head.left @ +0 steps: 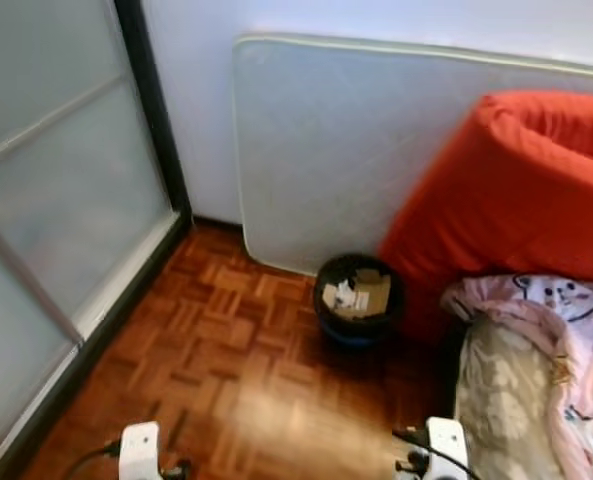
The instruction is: Clean up the room
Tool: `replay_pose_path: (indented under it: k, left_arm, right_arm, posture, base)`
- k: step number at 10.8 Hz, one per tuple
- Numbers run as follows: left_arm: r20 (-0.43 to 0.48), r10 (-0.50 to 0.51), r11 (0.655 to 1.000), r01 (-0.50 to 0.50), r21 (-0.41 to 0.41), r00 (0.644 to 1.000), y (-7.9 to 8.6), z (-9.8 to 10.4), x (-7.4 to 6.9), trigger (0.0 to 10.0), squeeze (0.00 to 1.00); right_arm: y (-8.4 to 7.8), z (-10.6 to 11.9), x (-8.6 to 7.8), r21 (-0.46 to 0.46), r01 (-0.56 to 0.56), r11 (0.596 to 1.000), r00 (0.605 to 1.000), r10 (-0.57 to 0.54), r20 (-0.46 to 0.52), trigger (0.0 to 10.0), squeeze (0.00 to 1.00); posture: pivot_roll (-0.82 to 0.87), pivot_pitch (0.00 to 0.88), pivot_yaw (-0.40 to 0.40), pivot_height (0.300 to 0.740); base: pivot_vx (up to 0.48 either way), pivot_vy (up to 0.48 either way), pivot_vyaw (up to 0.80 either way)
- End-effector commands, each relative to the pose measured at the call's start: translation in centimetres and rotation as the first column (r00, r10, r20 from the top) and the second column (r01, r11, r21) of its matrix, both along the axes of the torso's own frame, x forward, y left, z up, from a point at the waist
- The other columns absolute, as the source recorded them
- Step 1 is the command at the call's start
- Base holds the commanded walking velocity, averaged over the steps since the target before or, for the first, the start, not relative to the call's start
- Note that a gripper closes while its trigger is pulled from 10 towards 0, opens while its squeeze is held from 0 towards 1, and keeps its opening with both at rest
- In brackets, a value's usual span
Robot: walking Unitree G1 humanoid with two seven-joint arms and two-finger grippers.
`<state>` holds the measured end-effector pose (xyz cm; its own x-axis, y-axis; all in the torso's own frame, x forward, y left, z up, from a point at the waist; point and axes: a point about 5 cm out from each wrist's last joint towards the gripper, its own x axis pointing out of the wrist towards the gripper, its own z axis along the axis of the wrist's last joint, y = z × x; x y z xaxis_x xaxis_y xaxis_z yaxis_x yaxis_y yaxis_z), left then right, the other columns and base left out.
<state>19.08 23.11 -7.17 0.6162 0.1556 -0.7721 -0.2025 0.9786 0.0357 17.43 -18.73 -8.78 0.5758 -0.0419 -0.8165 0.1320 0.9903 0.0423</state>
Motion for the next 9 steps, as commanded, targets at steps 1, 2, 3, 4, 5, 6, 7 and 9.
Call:
replay_pose_path:
  k: [1, 2, 3, 4, 5, 6, 7, 9]
  left_arm:
    - [-0.016, 0.008, 1.000, -0.008, -0.009, 1.000, -0.05, -0.16, -0.22, 10.0, 0.00]
    - [-0.015, 0.008, 1.000, -0.008, -0.009, 1.000, -0.01, -0.14, -0.20, 10.0, 0.00]
    - [-0.015, 0.006, 1.000, -0.006, -0.008, 1.000, 0.04, -0.11, -0.17, 10.0, 0.00]
    - [-0.014, 0.007, 1.000, -0.007, -0.008, 1.000, 0.07, -0.09, -0.16, 10.0, 0.00]
    - [-0.013, 0.007, 1.000, -0.007, -0.007, 1.000, 0.10, -0.08, -0.14, 10.0, 0.00]
    - [-0.013, 0.007, 1.000, -0.007, -0.007, 1.000, 0.13, -0.06, -0.12, 10.0, 0.00]
    - [-0.012, 0.006, 1.000, -0.006, -0.007, 1.000, 0.14, -0.05, -0.10, 10.0, 0.00]
    - [-0.012, 0.004, 1.000, -0.004, -0.007, 1.000, 0.12, -0.04, -0.07, 10.0, 0.00]
  right_arm:
    - [-0.21, -0.05, -0.11, -0.002, 0.012, 1.000, 1.000, -0.012, -0.011, 10.0, 0.00]
    - [0.03, 0.03, 0.14, -0.004, 0.007, 1.000, 1.000, -0.007, -0.008, 10.0, 0.00]
    - [0.23, 0.08, 0.31, -0.003, -0.006, 1.000, 1.000, 0.005, -0.004, 10.0, 0.00]
    - [0.30, 0.11, 0.38, -0.003, -0.009, 1.000, 1.000, 0.009, 0.000, 10.0, 0.00]
    - [0.32, 0.14, 0.42, -0.003, -0.014, 1.000, 1.000, 0.014, 0.004, 10.0, 0.00]
    - [0.36, 0.16, 0.45, -0.002, -0.018, 1.000, 1.000, 0.018, 0.008, 10.0, 0.00]
    - [0.38, 0.14, 0.41, 0.003, -0.011, 1.000, 1.000, 0.011, 0.008, 10.0, 0.00]
    - [0.24, -0.02, 0.03, 0.004, -0.014, 1.000, 1.000, 0.014, -0.003, 10.0, 0.00]
  posture:
    - [0.22, 0.055, -0.049, 0.740]
    - [0.22, 0.053, -0.046, 0.740]
    - [0.22, 0.053, -0.042, 0.740]
    - [0.22, 0.050, -0.042, 0.740]
    - [0.21, 0.049, -0.040, 0.740]
    - [0.21, 0.047, -0.039, 0.740]
    - [0.21, 0.046, -0.037, 0.740]
    - [0.21, 0.044, -0.036, 0.740]
  base:
    - [0.277, 0.000, 0.00]
    - [0.277, 0.000, 0.00]
    - [0.274, 0.000, 0.00]
    - [0.277, 0.000, 0.00]
    - [0.281, 0.000, 0.00]
    - [0.277, 0.000, 0.80]
    - [0.285, 0.000, 0.80]
    - [0.281, 0.000, 0.80]
